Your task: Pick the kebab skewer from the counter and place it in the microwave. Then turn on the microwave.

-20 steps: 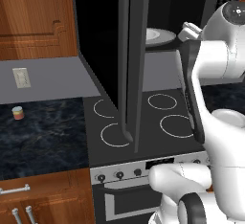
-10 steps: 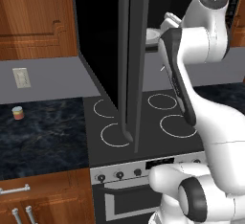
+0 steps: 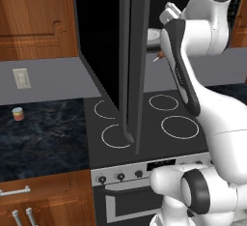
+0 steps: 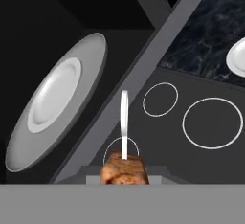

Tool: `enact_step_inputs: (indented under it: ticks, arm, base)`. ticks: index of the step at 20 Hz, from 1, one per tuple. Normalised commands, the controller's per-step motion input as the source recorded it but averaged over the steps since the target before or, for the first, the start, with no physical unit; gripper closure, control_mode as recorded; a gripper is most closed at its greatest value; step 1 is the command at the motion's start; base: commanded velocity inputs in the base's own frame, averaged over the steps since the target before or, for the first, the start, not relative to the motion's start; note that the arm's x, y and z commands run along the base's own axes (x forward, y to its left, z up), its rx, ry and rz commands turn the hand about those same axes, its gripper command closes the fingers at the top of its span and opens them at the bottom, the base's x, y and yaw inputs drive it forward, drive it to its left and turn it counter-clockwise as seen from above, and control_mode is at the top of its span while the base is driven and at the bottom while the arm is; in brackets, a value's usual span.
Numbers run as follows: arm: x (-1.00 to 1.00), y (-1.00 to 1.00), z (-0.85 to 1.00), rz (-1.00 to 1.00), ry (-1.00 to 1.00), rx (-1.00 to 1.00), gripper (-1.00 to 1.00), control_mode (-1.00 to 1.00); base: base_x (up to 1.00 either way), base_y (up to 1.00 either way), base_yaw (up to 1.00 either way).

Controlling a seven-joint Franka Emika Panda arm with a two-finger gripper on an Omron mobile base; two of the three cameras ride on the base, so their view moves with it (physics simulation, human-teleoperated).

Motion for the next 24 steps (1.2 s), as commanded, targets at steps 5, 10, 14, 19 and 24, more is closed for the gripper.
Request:
enact_step_inputs:
  ticks: [5, 10, 14, 19, 24]
  arm:
    - [0.39, 0.17, 0.04, 0.0, -0.04, 0.09, 1.0, -1.0]
    - [0.44, 0.05, 0.06, 0.0, -0.06, 0.06, 1.0, -1.0]
    - [0.37, 0.0, 0.2, 0.0, -0.05, 0.02, 1.0, -1.0]
    - [0.37, 0.04, 0.25, 0.0, -0.03, 0.01, 1.0, -1.0]
    - [0.47, 0.0, 0.03, 0.0, 0.0, 0.0, 1.0, -1.0]
  base:
    - [0.0, 0.0, 0.0]
    - [0.0, 0.0, 0.0]
    - [0.0, 0.0, 0.0]
    - [0.0, 0.0, 0.0]
    - [0.0, 0.0, 0.0]
